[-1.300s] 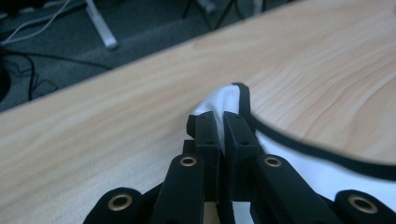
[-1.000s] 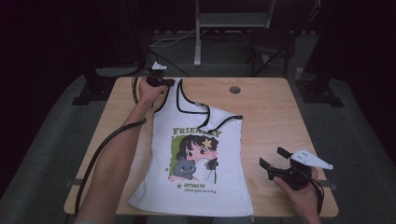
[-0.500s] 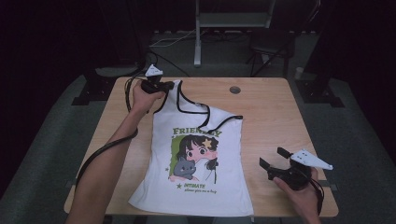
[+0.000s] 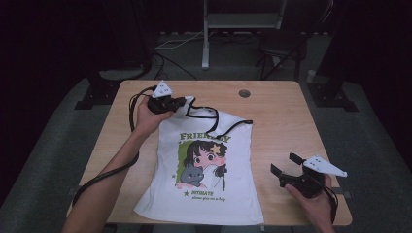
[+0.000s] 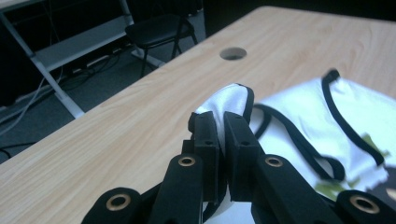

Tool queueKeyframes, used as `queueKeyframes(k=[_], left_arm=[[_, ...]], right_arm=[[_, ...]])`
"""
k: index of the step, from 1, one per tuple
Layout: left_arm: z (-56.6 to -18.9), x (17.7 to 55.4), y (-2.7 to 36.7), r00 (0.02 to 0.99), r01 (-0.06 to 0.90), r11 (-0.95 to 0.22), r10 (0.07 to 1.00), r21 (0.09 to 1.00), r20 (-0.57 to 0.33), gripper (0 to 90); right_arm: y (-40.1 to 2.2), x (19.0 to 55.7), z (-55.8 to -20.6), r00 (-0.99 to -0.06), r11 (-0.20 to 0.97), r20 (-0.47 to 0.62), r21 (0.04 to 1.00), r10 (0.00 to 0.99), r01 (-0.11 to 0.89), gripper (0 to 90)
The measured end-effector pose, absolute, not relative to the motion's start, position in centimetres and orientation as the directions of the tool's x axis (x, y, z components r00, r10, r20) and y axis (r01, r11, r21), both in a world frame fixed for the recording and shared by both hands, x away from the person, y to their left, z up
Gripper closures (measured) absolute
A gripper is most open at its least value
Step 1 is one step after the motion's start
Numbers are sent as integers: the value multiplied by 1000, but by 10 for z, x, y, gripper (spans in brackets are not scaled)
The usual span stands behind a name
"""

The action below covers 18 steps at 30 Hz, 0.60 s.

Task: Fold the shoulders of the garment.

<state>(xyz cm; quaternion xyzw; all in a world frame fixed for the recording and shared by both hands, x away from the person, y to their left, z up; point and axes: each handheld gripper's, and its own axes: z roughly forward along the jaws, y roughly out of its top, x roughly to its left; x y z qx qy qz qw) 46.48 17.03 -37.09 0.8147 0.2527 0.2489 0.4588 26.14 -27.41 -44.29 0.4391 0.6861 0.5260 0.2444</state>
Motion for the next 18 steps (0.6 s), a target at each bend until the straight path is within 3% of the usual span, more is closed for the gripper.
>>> queueKeyframes(k=[18], left_arm=[[-413,422,166,795,138,-630,531,764,294,835]], right_arm=[[-273,261,-443,-500,79,109,937,859,341,130]])
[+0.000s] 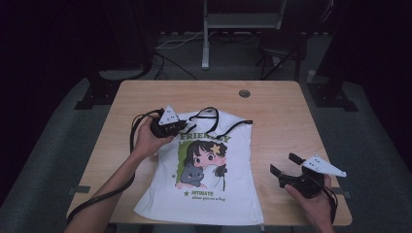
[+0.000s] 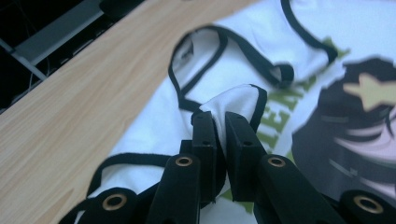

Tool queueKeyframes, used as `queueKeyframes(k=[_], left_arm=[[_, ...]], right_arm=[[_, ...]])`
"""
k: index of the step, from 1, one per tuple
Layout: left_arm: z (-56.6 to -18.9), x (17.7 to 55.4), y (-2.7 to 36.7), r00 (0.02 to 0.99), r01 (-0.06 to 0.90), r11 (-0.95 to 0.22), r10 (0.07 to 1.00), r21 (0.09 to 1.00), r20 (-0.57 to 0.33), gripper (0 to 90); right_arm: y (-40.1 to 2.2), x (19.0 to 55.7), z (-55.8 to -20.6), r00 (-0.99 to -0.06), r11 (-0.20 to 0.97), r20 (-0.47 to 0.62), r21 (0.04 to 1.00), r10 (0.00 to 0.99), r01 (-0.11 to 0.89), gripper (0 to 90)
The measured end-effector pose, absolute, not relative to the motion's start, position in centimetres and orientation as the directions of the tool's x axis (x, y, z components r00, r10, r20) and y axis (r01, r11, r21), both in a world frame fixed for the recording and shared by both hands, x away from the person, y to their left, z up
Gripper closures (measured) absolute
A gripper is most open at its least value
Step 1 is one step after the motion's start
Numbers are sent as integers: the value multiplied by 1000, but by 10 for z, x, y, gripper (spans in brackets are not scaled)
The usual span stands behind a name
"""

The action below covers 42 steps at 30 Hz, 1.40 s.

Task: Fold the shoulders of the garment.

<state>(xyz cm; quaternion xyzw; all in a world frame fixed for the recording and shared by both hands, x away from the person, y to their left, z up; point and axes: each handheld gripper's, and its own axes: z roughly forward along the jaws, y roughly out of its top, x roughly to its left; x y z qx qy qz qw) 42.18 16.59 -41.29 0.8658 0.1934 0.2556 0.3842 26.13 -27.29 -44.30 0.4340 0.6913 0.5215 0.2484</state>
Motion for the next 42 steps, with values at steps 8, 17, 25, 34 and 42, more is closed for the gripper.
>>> queueKeyframes(k=[8,17,25,34,42], left_arm=[[-427,415,165,809,140,-667,503,732,303,828],[-435,404,165,827,125,-692,469,711,311,804],[-439,401,169,834,143,-673,476,725,278,756],[-433,389,176,835,152,-668,482,729,267,543],[-423,359,194,809,201,-609,545,768,219,314]], right_arm=[[-273,261,-443,-501,79,110,937,859,341,130],[-272,262,-443,-503,86,104,936,858,340,130],[-271,261,-443,-504,88,106,934,857,347,129],[-271,262,-443,-506,96,102,931,857,352,130],[-257,273,-439,-536,156,69,918,842,364,130]])
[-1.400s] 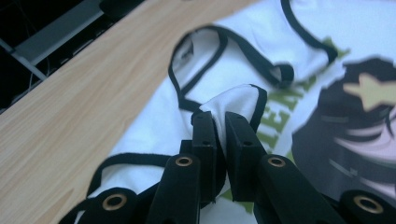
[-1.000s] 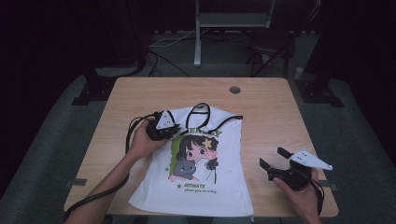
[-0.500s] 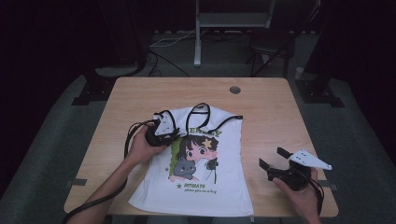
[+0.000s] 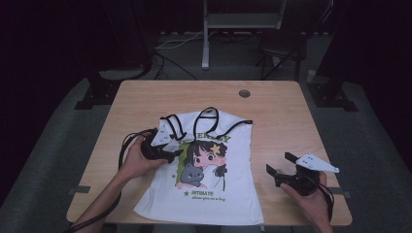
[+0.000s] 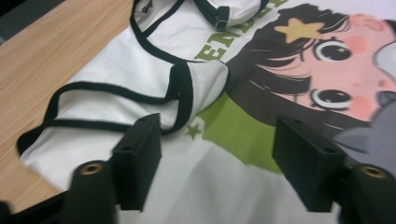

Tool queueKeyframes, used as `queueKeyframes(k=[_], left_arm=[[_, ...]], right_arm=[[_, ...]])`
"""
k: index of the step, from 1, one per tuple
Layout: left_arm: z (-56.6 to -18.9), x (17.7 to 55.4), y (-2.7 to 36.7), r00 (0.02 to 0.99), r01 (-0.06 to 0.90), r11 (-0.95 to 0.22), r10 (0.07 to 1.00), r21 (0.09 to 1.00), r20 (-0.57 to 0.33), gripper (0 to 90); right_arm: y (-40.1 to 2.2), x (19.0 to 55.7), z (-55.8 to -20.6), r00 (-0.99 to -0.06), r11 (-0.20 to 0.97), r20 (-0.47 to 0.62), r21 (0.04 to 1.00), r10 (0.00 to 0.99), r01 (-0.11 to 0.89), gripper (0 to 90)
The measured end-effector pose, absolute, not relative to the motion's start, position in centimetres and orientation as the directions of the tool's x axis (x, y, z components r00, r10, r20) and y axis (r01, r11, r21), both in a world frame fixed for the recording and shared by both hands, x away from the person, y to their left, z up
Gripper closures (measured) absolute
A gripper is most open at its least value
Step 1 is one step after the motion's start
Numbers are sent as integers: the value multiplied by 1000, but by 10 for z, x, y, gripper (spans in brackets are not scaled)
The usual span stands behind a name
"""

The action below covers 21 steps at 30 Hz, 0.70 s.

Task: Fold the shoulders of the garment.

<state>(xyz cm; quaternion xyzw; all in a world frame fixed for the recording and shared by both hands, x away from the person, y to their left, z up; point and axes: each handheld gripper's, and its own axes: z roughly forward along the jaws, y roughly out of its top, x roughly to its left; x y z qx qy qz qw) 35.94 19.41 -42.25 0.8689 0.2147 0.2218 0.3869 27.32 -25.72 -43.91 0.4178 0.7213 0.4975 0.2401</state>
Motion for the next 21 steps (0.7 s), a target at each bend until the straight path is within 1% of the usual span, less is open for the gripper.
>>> queueKeyframes(k=[2,4,6,12,17,21], left_arm=[[-421,352,198,805,210,-584,559,784,200,309],[-419,344,202,794,228,-550,583,804,174,286],[-418,338,206,778,258,-509,613,821,136,211],[-417,323,215,751,270,-451,652,850,107,211],[-416,316,218,748,272,-437,657,857,97,211],[-414,316,218,745,270,-436,659,859,100,211]], right_arm=[[-249,280,-433,-556,183,51,916,829,357,130],[-240,288,-427,-577,205,37,915,816,348,130],[-228,300,-420,-603,226,28,912,797,342,130],[-196,331,-410,-660,292,6,893,751,342,133],[-171,355,-407,-694,341,-7,874,720,346,160],[-156,372,-408,-710,371,-17,862,704,347,205]])
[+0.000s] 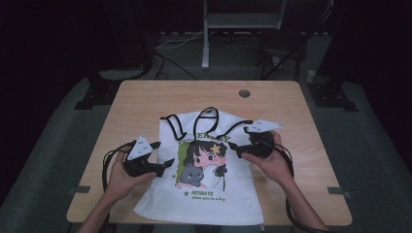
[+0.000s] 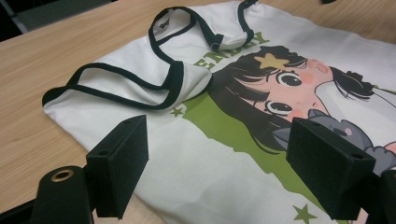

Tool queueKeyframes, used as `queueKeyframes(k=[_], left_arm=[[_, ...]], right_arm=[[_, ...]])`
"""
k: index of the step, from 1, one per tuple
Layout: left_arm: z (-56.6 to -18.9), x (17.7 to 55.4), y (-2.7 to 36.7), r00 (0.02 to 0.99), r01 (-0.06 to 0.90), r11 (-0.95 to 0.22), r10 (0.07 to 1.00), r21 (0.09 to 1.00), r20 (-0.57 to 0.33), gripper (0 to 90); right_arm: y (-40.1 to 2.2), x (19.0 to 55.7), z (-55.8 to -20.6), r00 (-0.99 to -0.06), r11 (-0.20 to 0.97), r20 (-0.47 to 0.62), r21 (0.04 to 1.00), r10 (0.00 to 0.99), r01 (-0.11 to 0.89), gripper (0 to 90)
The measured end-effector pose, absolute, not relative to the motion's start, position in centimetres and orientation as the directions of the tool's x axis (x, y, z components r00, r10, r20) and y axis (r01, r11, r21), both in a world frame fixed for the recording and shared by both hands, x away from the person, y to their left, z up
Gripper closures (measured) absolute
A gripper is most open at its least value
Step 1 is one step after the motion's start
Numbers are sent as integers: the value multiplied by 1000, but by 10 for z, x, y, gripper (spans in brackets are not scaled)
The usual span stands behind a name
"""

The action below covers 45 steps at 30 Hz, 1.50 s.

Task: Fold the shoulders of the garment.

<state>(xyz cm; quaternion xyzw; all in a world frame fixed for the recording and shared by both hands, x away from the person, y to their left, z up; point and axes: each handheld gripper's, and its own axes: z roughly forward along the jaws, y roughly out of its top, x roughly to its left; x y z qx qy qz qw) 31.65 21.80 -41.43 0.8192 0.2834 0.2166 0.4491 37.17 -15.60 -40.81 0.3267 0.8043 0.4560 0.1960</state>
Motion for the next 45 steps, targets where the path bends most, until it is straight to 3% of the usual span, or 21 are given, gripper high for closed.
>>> queueKeyframes(k=[6,12,18,26,35,40,45], left_arm=[[-409,320,215,748,256,-436,655,863,109,211],[-405,330,207,757,242,-473,638,847,140,211],[-401,363,186,789,220,-548,586,807,182,211],[-406,396,160,828,222,-578,537,785,160,218],[-424,411,141,854,216,-633,492,743,171,405],[-428,415,142,861,244,-639,489,730,140,577],[-427,410,144,872,230,-667,465,709,153,646]], right_arm=[[-141,388,-413,-723,400,-28,847,691,349,273],[-122,401,-418,-750,459,-70,827,657,325,455],[-104,410,-424,-784,518,-93,797,614,311,530],[-96,415,-432,-787,533,-93,783,610,321,587],[-97,420,-440,-780,536,-88,773,620,339,738],[-97,420,-441,-788,525,-65,778,613,344,821],[-103,412,-434,-805,524,-60,787,591,326,834]])
